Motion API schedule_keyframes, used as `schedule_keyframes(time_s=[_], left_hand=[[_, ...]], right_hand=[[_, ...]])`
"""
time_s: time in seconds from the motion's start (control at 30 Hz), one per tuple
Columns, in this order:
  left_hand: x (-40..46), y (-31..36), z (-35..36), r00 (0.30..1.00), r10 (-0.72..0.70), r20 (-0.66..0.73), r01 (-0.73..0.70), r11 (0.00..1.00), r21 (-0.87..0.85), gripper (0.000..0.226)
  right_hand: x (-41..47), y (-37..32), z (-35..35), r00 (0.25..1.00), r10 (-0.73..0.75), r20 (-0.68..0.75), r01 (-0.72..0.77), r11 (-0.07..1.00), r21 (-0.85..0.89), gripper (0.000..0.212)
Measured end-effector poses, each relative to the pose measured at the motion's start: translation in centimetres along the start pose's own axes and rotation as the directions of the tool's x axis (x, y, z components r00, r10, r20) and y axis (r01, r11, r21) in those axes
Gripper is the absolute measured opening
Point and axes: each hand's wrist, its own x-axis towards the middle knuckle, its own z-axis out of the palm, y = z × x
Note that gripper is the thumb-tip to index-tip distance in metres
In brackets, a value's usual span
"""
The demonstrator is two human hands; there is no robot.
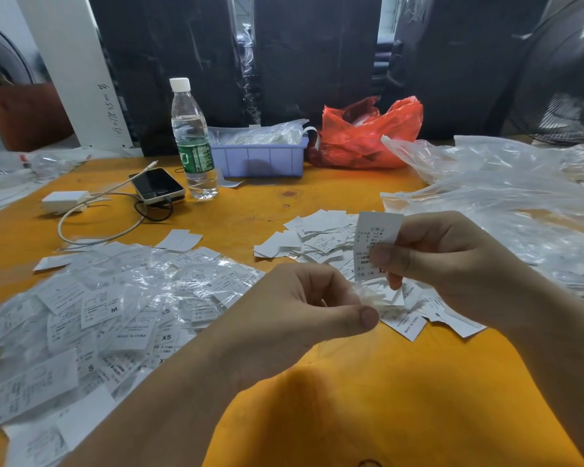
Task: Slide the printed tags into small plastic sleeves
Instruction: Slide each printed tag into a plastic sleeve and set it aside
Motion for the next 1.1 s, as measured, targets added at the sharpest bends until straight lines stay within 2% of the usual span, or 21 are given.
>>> schedule_keyframes(time_s=[0.13, 0.23, 0.33, 0.87, 0.97, 1.1], left_hand=[[-0.05, 0.10, -0.01, 1.000, 0.001, -0.007, -0.001, 1.000, -0.015, 0.019], [-0.01, 0.14, -0.07, 1.000, -0.001, -0.022, 0.001, 1.000, -0.015, 0.020], [0.04, -0.01, -0.15, 0.999, -0.007, -0.044, 0.008, 1.000, 0.013, 0.017], [0.01, -0.11, -0.43, 0.998, -0.016, -0.054, 0.016, 1.000, -0.009, 0.019], [0.07, -0.08, -0.53, 0.996, -0.030, -0.087, 0.028, 0.999, -0.029, 0.016], [0.19, -0.27, -0.60, 0.987, -0.044, -0.154, 0.042, 0.999, -0.012, 0.015]], right_hand=[[-0.11, -0.21, 0.05, 1.000, -0.003, 0.030, 0.003, 1.000, 0.021, 0.037], [-0.08, -0.38, 0.02, 1.000, -0.007, 0.019, 0.006, 1.000, 0.028, 0.018], [-0.16, -0.48, -0.06, 1.000, -0.004, 0.024, 0.003, 0.999, 0.040, 0.014], [-0.14, -0.48, -0.36, 1.000, 0.022, 0.005, -0.022, 0.997, 0.078, 0.017], [-0.08, -0.54, -0.37, 1.000, 0.022, -0.009, -0.021, 0.997, 0.080, 0.010], [0.01, -0.60, -0.02, 0.999, 0.033, -0.029, -0.031, 0.998, 0.063, 0.012]])
